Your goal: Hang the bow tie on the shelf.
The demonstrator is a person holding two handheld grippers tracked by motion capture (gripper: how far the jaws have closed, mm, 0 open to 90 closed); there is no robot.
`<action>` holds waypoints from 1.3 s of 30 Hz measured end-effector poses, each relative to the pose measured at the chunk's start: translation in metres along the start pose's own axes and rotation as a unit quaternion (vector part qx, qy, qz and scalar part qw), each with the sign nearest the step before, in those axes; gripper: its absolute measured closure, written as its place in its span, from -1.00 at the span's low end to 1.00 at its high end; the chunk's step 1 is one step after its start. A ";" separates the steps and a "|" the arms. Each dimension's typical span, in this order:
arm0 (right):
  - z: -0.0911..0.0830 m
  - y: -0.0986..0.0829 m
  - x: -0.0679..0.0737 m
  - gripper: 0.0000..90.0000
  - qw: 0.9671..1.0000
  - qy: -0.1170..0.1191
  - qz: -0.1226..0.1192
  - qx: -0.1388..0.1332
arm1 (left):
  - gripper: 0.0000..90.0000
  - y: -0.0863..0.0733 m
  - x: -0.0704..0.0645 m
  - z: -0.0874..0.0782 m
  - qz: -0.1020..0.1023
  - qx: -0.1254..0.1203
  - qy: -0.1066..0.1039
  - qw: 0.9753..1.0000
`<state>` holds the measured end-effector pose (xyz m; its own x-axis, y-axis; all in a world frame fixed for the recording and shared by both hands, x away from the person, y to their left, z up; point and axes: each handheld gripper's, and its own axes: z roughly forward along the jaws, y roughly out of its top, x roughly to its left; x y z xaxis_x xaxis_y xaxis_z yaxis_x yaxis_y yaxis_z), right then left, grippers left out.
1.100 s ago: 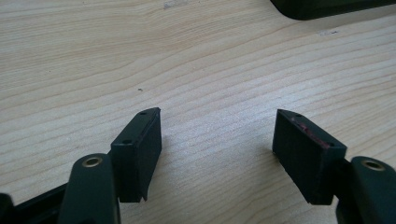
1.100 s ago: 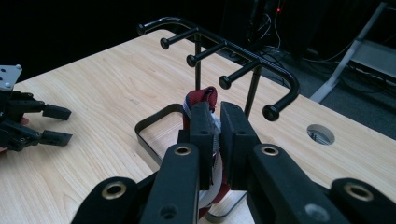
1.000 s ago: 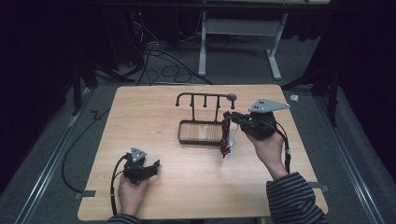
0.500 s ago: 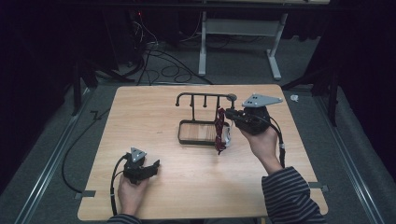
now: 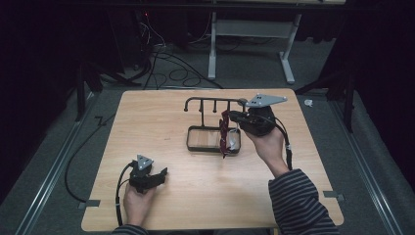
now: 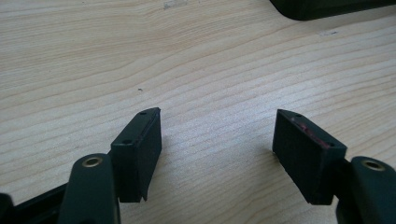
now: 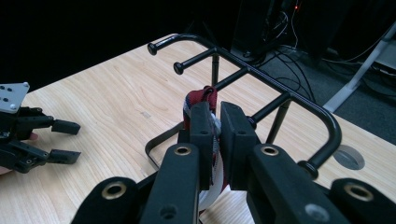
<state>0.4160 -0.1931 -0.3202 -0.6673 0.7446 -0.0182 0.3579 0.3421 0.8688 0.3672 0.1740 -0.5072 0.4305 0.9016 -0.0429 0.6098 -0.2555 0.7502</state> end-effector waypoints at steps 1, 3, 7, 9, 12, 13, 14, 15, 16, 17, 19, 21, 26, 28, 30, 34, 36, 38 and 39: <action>0.001 0.000 0.000 0.91 1.000 0.000 -0.001 0.003 | -0.26 0.000 0.000 0.000 0.000 0.000 0.000 1.000; 0.004 0.001 0.000 0.91 1.000 0.001 0.002 0.004 | -0.26 0.000 0.000 0.000 0.000 0.000 0.000 1.000; 0.009 0.003 -0.001 0.91 1.000 0.003 0.002 0.005 | -0.26 0.000 0.000 0.000 -0.001 -0.001 0.000 1.000; 0.011 0.004 0.000 0.91 1.000 0.003 0.004 0.006 | -0.26 0.000 0.000 0.000 -0.001 -0.001 0.000 1.000; 0.014 0.007 0.000 0.91 1.000 0.005 0.003 0.007 | -0.26 0.000 0.000 0.000 -0.001 -0.001 0.000 1.000; 0.014 0.008 0.000 0.91 1.000 0.006 0.001 0.006 | -0.26 0.000 0.000 0.000 -0.001 -0.001 -0.001 1.000; 0.015 0.009 0.001 0.91 1.000 0.007 0.003 0.007 | -0.26 0.000 0.000 0.000 -0.001 -0.001 -0.001 1.000; 0.016 0.010 0.001 0.91 1.000 0.007 0.001 0.006 | -0.26 0.000 0.000 0.000 -0.001 -0.001 -0.001 1.000; 0.018 0.012 0.001 0.91 1.000 0.008 0.001 0.006 | -0.26 0.000 0.000 0.000 0.000 0.000 -0.001 1.000; 0.018 0.013 0.001 0.91 1.000 0.008 0.001 0.007 | -0.26 0.000 0.000 0.000 -0.001 -0.001 -0.001 1.000; 0.021 0.015 0.001 0.91 1.000 0.009 -0.001 0.007 | -0.26 0.000 0.000 0.000 0.000 0.000 -0.001 1.000; 0.023 0.017 0.002 0.91 1.000 0.011 0.000 0.009 | -0.26 0.000 0.001 0.000 0.000 0.001 -0.001 1.000; 0.030 0.020 0.004 0.91 1.000 0.014 -0.001 0.014 | -0.26 0.000 0.001 0.000 0.001 0.001 -0.002 1.000; 0.034 0.021 0.005 0.91 1.000 0.015 -0.003 0.016 | -0.26 0.000 0.001 0.000 0.001 0.001 -0.001 1.000; 0.037 0.023 0.005 0.91 1.000 0.016 -0.004 0.018 | -0.26 0.000 0.001 -0.001 0.001 0.002 -0.002 1.000; 0.042 0.026 0.005 0.91 1.000 0.016 -0.004 0.020 | -0.26 0.000 0.001 0.000 -0.002 0.000 -0.002 1.000; 0.044 0.028 0.004 0.91 1.000 0.014 -0.003 0.021 | -0.26 0.000 0.001 0.000 -0.002 0.000 -0.003 1.000; 0.046 0.029 0.003 0.91 1.000 0.011 -0.001 0.023 | -0.26 0.000 0.001 0.000 -0.002 0.000 -0.003 1.000; 0.047 0.030 0.002 0.91 1.000 0.009 0.001 0.025 | -0.26 0.000 0.001 0.000 -0.002 0.000 -0.003 1.000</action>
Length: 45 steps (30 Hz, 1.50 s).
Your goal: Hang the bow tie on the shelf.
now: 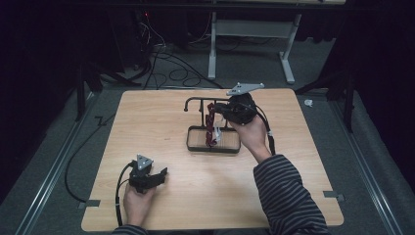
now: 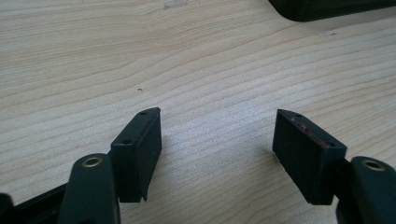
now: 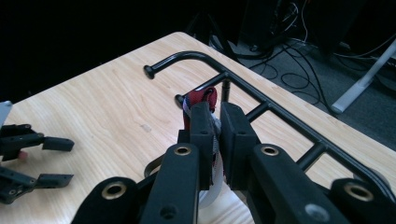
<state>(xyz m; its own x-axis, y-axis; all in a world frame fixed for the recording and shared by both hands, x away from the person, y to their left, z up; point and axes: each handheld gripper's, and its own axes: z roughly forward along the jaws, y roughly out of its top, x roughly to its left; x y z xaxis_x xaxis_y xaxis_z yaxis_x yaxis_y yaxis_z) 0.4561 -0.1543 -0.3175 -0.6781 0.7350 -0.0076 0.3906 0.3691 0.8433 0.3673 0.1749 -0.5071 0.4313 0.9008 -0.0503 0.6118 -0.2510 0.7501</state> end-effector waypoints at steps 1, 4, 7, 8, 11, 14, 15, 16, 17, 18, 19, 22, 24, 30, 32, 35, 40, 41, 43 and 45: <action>0.001 0.001 -0.002 0.91 1.000 0.000 0.001 -0.001 | -0.26 0.000 0.000 0.000 0.000 0.000 0.000 1.000; 0.004 0.003 -0.006 0.91 1.000 -0.006 0.004 0.002 | -0.26 0.000 0.000 0.000 0.001 0.000 0.000 1.000; 0.006 0.004 -0.010 0.91 1.000 -0.011 0.008 0.003 | -0.26 0.000 0.000 0.000 0.000 0.000 0.000 1.000; 0.006 0.005 -0.011 0.91 1.000 -0.012 0.010 0.003 | -0.26 0.000 0.000 0.000 -0.001 -0.001 0.000 1.000; 0.007 0.004 -0.014 0.91 1.000 -0.017 0.015 0.006 | -0.26 0.000 0.000 0.000 0.001 0.000 0.000 1.000; 0.008 0.003 -0.017 0.91 1.000 -0.020 0.018 0.010 | -0.26 0.000 0.000 0.000 0.001 0.001 0.000 1.000; 0.009 0.003 -0.018 0.90 1.000 -0.021 0.020 0.010 | -0.26 0.000 0.000 0.000 0.001 0.001 0.000 1.000; 0.009 0.002 -0.019 0.91 1.000 -0.022 0.019 0.010 | -0.26 0.000 0.000 0.000 0.001 0.001 0.000 1.000; 0.009 0.002 -0.019 0.90 0.999 -0.023 0.020 0.012 | -0.26 0.000 0.000 0.000 0.001 0.001 0.000 1.000; 0.009 0.002 -0.019 0.90 0.999 -0.023 0.022 0.013 | -0.26 0.000 0.000 0.000 0.001 0.001 0.000 1.000; 0.010 0.002 -0.019 0.90 0.999 -0.024 0.024 0.015 | -0.26 0.000 0.000 0.000 0.001 0.001 0.000 1.000; 0.012 0.001 -0.020 0.90 0.999 -0.026 0.023 0.017 | -0.26 0.000 0.000 0.000 0.001 0.001 0.000 1.000; 0.012 0.001 -0.020 0.90 0.999 -0.028 0.024 0.019 | -0.26 0.000 0.000 0.000 0.001 0.001 0.000 1.000; 0.014 0.000 -0.022 0.89 0.999 -0.031 0.027 0.024 | -0.26 0.000 0.000 0.000 0.000 0.000 -0.001 1.000; 0.014 0.000 -0.021 0.87 0.999 -0.034 0.028 0.026 | -0.26 0.000 0.000 0.000 0.000 0.000 -0.001 1.000; 0.015 0.000 -0.021 0.84 0.999 -0.037 0.023 0.028 | -0.26 0.000 0.000 0.000 0.000 0.000 -0.001 1.000; 0.012 0.000 -0.021 0.74 0.999 -0.040 0.028 0.020 | -0.26 0.000 0.000 0.000 0.000 0.001 -0.001 1.000; 0.011 0.000 -0.021 0.74 0.999 -0.040 0.028 0.018 | -0.26 0.000 0.000 0.000 0.000 0.001 -0.001 1.000; 0.008 0.000 -0.021 0.74 0.999 -0.041 0.027 0.013 | -0.26 0.000 0.000 0.000 0.000 0.001 -0.001 1.000; 0.005 -0.002 -0.022 0.75 0.999 -0.041 0.026 0.011 | -0.26 0.000 0.000 0.000 0.000 0.001 -0.001 1.000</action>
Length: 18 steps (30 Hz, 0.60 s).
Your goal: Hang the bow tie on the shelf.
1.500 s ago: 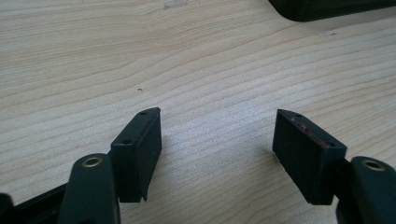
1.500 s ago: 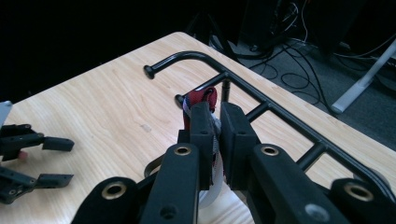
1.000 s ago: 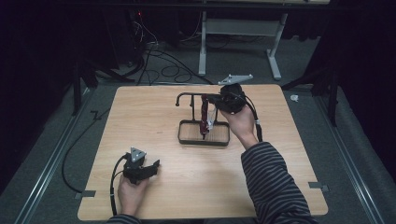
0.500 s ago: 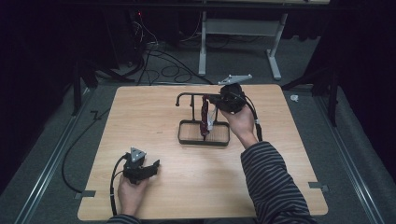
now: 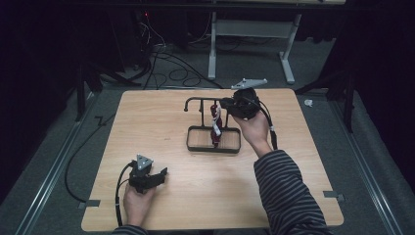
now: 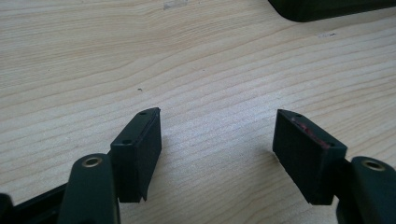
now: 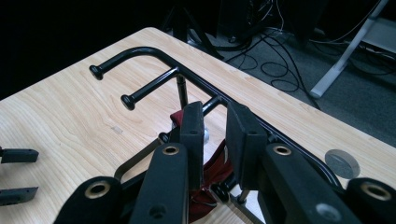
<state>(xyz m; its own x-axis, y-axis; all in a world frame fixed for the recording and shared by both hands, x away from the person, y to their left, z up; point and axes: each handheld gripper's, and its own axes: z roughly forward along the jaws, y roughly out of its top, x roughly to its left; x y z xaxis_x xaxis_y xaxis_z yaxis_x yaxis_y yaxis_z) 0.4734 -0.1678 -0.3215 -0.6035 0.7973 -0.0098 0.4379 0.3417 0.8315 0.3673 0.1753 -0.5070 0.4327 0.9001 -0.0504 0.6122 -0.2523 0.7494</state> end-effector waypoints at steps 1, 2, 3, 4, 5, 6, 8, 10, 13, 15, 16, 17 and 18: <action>-0.001 -0.001 0.000 0.75 1.000 0.001 0.000 -0.002 | -0.26 0.000 0.000 0.000 0.000 0.000 0.000 1.000; -0.003 -0.002 0.000 0.75 1.000 0.001 0.001 -0.003 | -0.26 0.000 0.000 0.000 0.000 0.000 0.000 1.000; -0.005 -0.003 -0.001 0.75 1.000 0.001 -0.003 -0.004 | -0.26 0.000 0.000 0.000 0.000 0.000 0.000 1.000; -0.007 -0.004 -0.001 0.75 1.000 0.002 0.000 -0.006 | -0.26 0.000 0.000 0.000 0.001 0.000 0.001 1.000; -0.009 -0.005 -0.002 0.75 1.000 0.003 0.001 -0.008 | -0.26 0.000 0.000 0.000 0.000 0.000 0.001 1.000; -0.011 -0.006 -0.003 0.75 1.000 0.005 -0.001 -0.010 | -0.26 0.000 -0.001 0.000 0.000 -0.001 0.001 1.000; -0.016 -0.009 -0.003 0.76 1.000 0.005 0.001 -0.013 | -0.26 0.000 0.000 0.000 0.002 0.001 0.001 1.000; -0.020 -0.011 -0.004 0.76 1.000 0.004 0.000 -0.015 | -0.26 0.000 -0.001 0.000 0.002 0.000 0.002 1.000; -0.027 -0.014 -0.006 0.76 1.000 0.005 0.003 -0.022 | -0.26 0.000 -0.001 0.000 0.001 -0.001 0.002 1.000; -0.032 -0.016 -0.007 0.76 1.000 0.004 0.005 -0.025 | -0.26 0.000 -0.001 0.000 0.001 -0.001 0.003 1.000; -0.034 -0.017 -0.008 0.76 1.000 0.004 0.004 -0.026 | -0.26 0.000 -0.001 0.000 0.002 -0.001 0.003 1.000; -0.036 -0.019 -0.009 0.76 1.000 0.003 0.003 -0.028 | -0.26 0.000 -0.001 0.000 0.002 -0.001 0.003 1.000; -0.038 -0.020 -0.009 0.76 1.000 0.003 0.005 -0.029 | -0.26 0.000 -0.001 0.000 0.003 0.000 0.003 1.000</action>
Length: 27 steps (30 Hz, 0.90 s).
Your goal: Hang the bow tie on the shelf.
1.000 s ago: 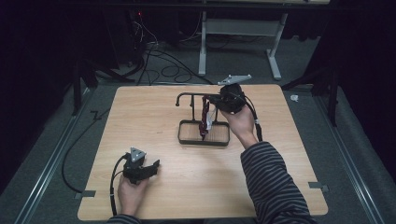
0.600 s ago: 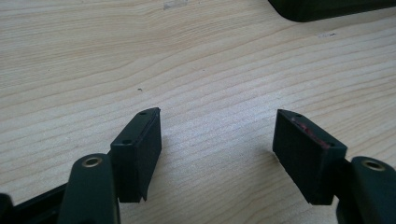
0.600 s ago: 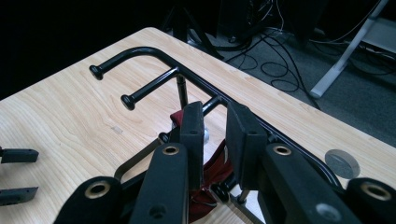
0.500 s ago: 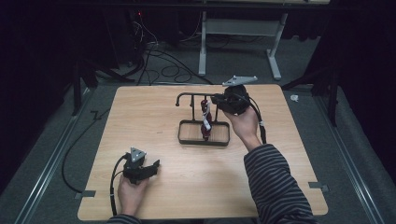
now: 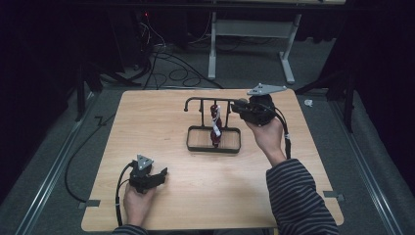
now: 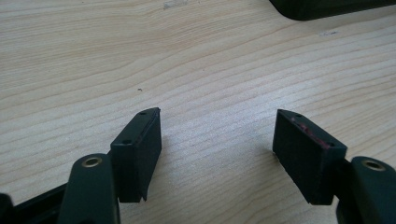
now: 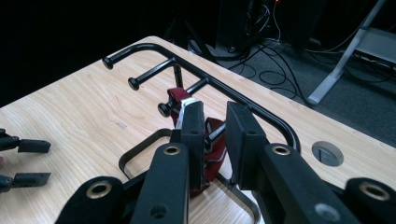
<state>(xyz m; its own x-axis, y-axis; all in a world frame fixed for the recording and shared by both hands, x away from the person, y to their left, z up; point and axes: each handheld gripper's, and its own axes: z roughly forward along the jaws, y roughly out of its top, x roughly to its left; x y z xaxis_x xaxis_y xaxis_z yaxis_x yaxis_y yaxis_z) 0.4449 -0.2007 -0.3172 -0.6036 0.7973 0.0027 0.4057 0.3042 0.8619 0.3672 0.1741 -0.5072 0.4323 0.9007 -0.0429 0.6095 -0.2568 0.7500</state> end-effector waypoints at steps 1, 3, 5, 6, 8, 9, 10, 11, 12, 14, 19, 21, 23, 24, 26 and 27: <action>-0.002 -0.001 -0.001 0.76 1.000 0.001 0.001 -0.002 | -0.26 0.000 0.000 0.000 0.000 0.000 0.000 1.000; -0.005 -0.004 -0.002 0.76 1.000 0.000 0.001 -0.003 | -0.26 0.000 0.000 0.000 0.000 0.000 0.000 1.000; -0.009 -0.006 -0.003 0.76 1.000 0.000 0.002 -0.004 | -0.26 0.000 0.000 0.000 0.000 0.000 0.001 1.000; -0.010 -0.008 -0.003 0.76 1.000 0.000 0.004 -0.004 | -0.26 0.000 0.000 0.000 0.001 0.000 0.001 1.000; -0.012 -0.009 -0.003 0.76 1.000 0.001 0.004 -0.007 | -0.26 0.000 0.000 0.000 0.000 0.000 0.001 1.000; -0.014 -0.010 -0.003 0.76 1.000 0.001 0.005 -0.006 | -0.26 0.000 0.000 0.000 0.001 0.000 0.001 1.000; -0.016 -0.012 -0.003 0.76 1.000 0.001 0.006 -0.006 | -0.26 0.000 0.000 0.000 0.001 0.000 0.001 1.000; -0.017 -0.013 -0.004 0.76 1.000 0.000 0.007 -0.008 | -0.26 0.000 0.000 0.000 0.001 0.000 0.001 1.000; -0.018 -0.014 -0.004 0.76 1.000 0.001 0.005 -0.011 | -0.26 0.000 0.000 0.000 0.001 0.000 0.001 1.000; -0.022 -0.018 -0.005 0.76 1.000 0.000 0.007 -0.011 | -0.26 0.000 0.000 0.000 0.001 0.000 0.001 1.000; -0.028 -0.025 -0.007 0.75 1.000 -0.003 0.013 -0.012 | -0.26 0.000 0.000 0.000 0.002 0.001 0.001 1.000; -0.030 -0.028 -0.008 0.75 1.000 -0.003 0.015 -0.012 | -0.26 0.000 0.000 0.000 0.002 0.001 0.002 1.000; -0.032 -0.031 -0.010 0.75 1.000 -0.003 0.017 -0.011 | -0.26 0.000 0.000 0.000 0.003 0.002 0.002 1.000; -0.033 -0.032 -0.010 0.75 1.000 -0.003 0.017 -0.010 | -0.26 0.000 -0.001 0.000 0.003 0.002 0.002 1.000; -0.036 -0.035 -0.011 0.74 1.000 -0.004 0.022 -0.012 | -0.26 0.000 -0.001 0.000 0.003 0.002 0.002 1.000; -0.037 -0.036 -0.011 0.74 1.000 -0.005 0.020 -0.012 | -0.26 0.000 -0.001 0.000 0.003 0.001 0.003 1.000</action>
<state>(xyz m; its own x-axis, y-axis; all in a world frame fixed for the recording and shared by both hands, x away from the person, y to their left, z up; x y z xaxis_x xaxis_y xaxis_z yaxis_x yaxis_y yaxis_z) 0.4118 -0.2400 -0.3298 -0.5810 0.8133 0.0318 0.4117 0.2600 0.8735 0.3671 0.1734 -0.5071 0.4324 0.9010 -0.0349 0.6085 -0.2631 0.7487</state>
